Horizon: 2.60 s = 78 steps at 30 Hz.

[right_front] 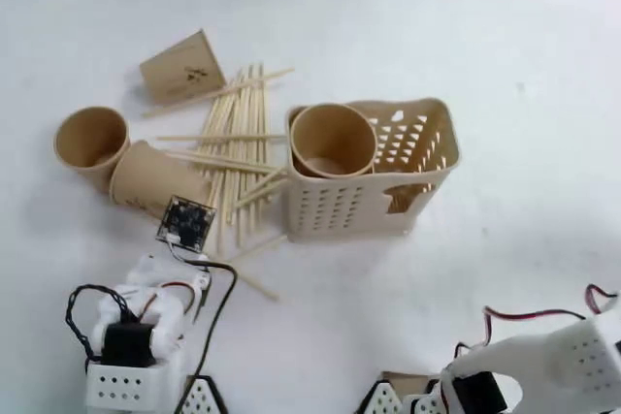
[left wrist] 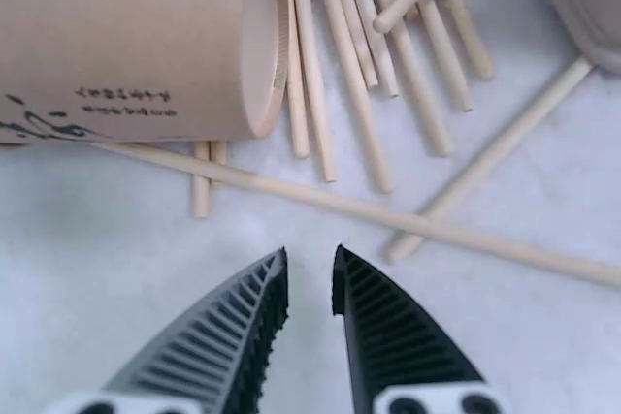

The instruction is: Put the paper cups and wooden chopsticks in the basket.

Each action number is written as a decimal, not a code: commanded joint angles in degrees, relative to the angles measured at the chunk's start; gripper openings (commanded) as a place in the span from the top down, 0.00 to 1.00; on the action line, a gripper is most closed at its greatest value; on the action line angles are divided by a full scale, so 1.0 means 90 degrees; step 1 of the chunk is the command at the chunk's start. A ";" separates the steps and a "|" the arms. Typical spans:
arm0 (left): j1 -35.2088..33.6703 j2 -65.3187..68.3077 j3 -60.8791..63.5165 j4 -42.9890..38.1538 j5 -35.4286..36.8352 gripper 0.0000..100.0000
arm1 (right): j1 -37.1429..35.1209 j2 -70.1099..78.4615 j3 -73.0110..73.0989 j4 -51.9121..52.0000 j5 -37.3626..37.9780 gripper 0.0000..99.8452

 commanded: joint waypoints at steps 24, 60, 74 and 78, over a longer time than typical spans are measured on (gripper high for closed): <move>-0.0034 -0.0034 0.0000 0.0029 -0.0020 0.90 | -0.0708 0.2379 -0.2696 0.3707 0.2432 0.81; -0.0024 -0.0034 0.0000 0.0029 -0.0020 0.90 | 0.1411 -0.0435 0.1377 0.1275 0.2628 0.93; -0.0024 -0.0034 0.0000 0.0029 -0.0020 0.90 | 0.0376 0.0982 0.1983 0.0239 0.2608 0.93; -0.0024 -0.0034 0.0000 0.0029 -0.0020 0.90 | -0.0474 0.0864 0.2129 0.0464 0.1788 0.93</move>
